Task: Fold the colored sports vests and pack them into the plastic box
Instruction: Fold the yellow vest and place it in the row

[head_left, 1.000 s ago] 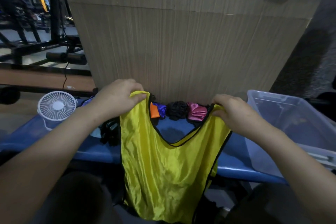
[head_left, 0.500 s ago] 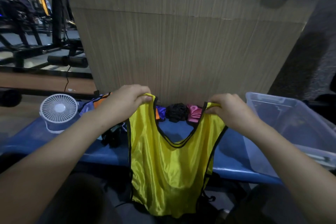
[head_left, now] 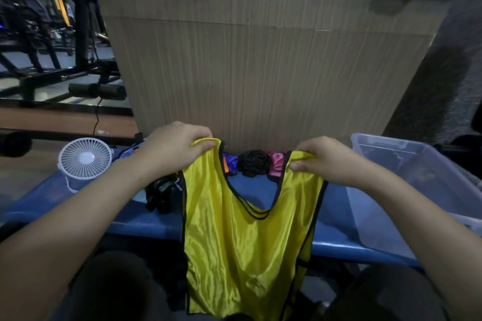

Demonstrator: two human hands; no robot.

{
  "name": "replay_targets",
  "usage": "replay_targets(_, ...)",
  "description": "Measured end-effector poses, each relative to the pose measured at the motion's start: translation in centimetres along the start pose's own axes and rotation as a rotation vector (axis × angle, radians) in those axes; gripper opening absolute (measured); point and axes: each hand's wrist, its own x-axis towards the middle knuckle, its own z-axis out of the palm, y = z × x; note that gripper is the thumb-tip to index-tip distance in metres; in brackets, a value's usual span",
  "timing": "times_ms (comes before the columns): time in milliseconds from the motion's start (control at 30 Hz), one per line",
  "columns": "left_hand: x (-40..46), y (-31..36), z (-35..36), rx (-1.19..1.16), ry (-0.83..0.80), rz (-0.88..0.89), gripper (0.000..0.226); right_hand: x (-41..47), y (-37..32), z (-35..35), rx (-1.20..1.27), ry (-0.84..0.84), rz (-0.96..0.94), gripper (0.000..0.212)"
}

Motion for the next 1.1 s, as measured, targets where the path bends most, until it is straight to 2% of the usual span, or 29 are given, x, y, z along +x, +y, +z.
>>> replay_targets(200,0.5,0.6,0.5,-0.186,0.073,-0.103,0.027,0.1,-0.7,-0.2,0.104,0.063,0.088,0.046)
replay_targets(300,0.9,1.7,1.3,-0.218,0.056,-0.131,0.029,0.2,-1.6,0.8,0.240,0.056,0.165,0.041)
replay_targets(500,1.2,3.6,3.3,-0.347,-0.021,-0.178,0.033,0.2,-3.1,2.6,0.618,-0.061,0.273,0.032)
replay_targets(667,1.4,4.9,4.4,-0.416,-0.005,-0.201,0.028,0.5,-4.6,4.6,0.841,-0.103,0.314,0.023)
replay_targets(767,1.3,5.8,5.1,-0.460,-0.016,-0.205,0.021,0.4,-5.5,5.5,0.928,-0.129,0.308,0.017)
replay_targets(1100,1.3,6.7,6.5,-0.518,-0.075,-0.217,0.020,0.6,-6.3,6.8,1.051,-0.180,0.277,0.026)
